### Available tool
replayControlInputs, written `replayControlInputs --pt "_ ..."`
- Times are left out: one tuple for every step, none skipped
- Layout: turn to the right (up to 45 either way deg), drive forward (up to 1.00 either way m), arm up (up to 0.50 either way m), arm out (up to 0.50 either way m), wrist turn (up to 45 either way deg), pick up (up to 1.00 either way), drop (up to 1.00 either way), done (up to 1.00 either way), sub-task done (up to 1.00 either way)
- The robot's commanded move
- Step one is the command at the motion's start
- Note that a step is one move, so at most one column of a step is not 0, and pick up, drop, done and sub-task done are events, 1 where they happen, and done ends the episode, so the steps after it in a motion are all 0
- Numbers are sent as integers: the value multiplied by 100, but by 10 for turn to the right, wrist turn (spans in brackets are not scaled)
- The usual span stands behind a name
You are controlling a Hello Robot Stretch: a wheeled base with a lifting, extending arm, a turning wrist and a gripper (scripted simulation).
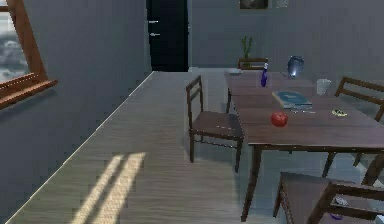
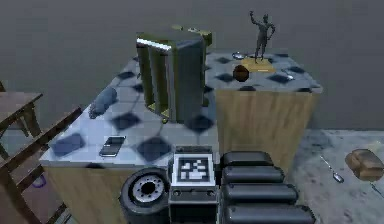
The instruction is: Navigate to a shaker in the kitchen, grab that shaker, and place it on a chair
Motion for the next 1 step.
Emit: replayControlInputs --pt "0 70 0 0 0 0 0 0 0"
